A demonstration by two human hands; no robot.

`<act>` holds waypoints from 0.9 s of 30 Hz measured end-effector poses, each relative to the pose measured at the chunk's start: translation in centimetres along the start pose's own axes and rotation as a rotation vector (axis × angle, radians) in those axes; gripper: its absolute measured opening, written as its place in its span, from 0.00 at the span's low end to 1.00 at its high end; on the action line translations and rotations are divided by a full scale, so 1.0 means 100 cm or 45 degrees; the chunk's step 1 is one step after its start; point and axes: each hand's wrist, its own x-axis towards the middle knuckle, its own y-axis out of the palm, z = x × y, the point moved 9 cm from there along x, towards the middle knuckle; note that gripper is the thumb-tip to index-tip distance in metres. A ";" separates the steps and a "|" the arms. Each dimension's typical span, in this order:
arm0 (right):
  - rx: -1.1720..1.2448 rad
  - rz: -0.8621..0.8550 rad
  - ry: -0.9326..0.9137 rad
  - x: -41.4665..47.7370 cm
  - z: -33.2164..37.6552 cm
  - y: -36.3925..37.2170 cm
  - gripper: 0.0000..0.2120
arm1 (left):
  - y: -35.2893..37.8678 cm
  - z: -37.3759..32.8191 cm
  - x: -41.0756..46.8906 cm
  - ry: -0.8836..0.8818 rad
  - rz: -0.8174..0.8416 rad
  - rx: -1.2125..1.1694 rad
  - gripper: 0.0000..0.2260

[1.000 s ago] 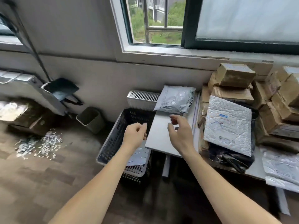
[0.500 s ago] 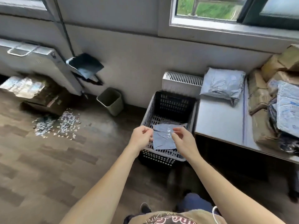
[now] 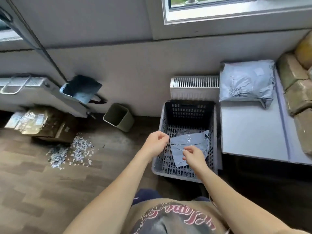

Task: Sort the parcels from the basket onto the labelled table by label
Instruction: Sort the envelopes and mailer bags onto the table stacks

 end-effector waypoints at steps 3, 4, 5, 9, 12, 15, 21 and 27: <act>0.086 -0.059 0.051 0.015 -0.002 -0.004 0.10 | 0.010 -0.013 0.029 0.033 0.085 0.090 0.08; 0.126 -0.095 0.092 0.023 -0.005 -0.007 0.10 | 0.017 -0.016 0.043 0.025 0.132 0.134 0.08; 0.166 -0.133 0.136 0.030 -0.009 -0.010 0.10 | 0.025 -0.016 0.057 0.009 0.188 0.176 0.08; 0.281 -0.302 0.298 0.065 -0.035 -0.010 0.10 | 0.058 0.002 0.124 -0.011 0.369 0.318 0.07; 0.392 -0.466 0.439 0.091 -0.065 0.001 0.11 | 0.083 0.040 0.181 -0.099 0.472 0.382 0.03; 0.498 -0.554 0.592 0.119 -0.105 0.030 0.13 | 0.107 0.086 0.239 -0.192 0.554 0.475 0.02; 0.452 -0.447 0.657 0.198 -0.155 0.095 0.11 | 0.160 0.151 0.360 -0.252 0.553 0.708 0.17; 0.384 -0.384 0.696 0.236 -0.196 0.112 0.13 | 0.205 0.197 0.429 -0.345 0.407 0.718 0.25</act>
